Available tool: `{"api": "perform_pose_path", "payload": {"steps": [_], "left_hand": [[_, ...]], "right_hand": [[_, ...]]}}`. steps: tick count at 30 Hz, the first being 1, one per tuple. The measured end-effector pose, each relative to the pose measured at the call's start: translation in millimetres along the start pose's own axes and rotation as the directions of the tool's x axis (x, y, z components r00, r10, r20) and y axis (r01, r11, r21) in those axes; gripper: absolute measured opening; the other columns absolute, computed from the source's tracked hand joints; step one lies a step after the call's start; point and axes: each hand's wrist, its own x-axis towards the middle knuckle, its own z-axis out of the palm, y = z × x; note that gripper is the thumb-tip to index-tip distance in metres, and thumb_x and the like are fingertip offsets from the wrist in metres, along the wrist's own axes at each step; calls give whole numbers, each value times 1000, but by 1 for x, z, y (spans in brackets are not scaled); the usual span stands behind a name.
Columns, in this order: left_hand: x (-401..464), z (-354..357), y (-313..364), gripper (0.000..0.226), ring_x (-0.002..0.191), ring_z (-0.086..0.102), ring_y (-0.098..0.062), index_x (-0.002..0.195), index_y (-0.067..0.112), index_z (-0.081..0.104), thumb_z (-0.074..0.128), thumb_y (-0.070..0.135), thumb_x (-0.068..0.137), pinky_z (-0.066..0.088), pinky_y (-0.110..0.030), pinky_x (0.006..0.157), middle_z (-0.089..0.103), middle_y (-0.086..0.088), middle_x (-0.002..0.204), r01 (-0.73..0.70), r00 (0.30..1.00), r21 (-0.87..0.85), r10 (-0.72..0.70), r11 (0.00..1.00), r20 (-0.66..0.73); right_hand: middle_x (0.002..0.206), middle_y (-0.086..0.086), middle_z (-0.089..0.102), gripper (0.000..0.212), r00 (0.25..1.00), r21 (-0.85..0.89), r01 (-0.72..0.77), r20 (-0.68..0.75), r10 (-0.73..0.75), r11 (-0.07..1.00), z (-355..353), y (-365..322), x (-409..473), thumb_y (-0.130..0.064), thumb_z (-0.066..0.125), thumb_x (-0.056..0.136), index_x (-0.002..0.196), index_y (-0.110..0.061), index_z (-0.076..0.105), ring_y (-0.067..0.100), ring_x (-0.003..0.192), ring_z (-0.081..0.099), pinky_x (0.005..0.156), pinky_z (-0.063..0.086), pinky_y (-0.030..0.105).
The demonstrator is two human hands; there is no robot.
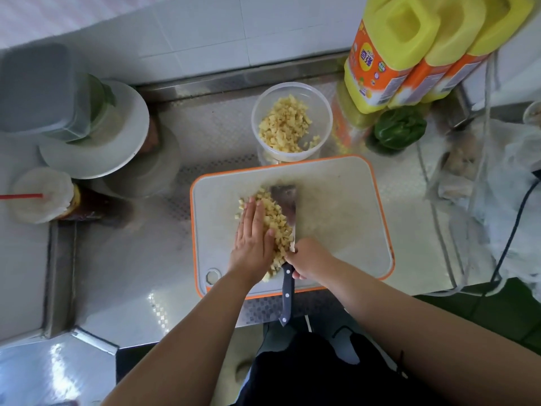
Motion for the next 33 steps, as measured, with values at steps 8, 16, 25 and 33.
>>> {"api": "perform_pose_path", "payload": {"steps": [8,16,25,33], "left_hand": [[3,-17,2,63,149,10,0,155,14,29,15,45,101,14,-23,120,21,5,163,17,994,-170,-35,985,-106],[5,-27,-1,61,142,34,-15,142,11,50,20,37,96,28,-31,117,44,-2,151,66,971,-234,-116,970,-208],[6,-33,7,60,139,38,-10,127,13,65,23,37,90,30,-30,116,52,4,142,106,959,-296,-176,949,-222],[12,-38,9,51,138,33,0,126,17,64,30,21,89,26,-25,116,50,14,137,143,951,-363,-229,921,-206]], "right_hand": [[65,6,53,20,994,117,-21,108,8,993,-40,2,-11,-15,48,99,85,-4,58,13,53,42,50,32,21],[60,0,54,28,984,62,-14,179,3,998,-81,19,-23,-5,49,93,67,-11,53,10,50,40,49,30,22],[74,3,67,23,953,68,7,302,-28,998,-108,20,-31,-6,50,93,74,-14,60,9,51,43,50,34,21],[75,6,70,22,948,112,7,314,-42,994,-143,5,-33,-5,50,94,76,-11,61,9,46,42,48,33,19]]}}
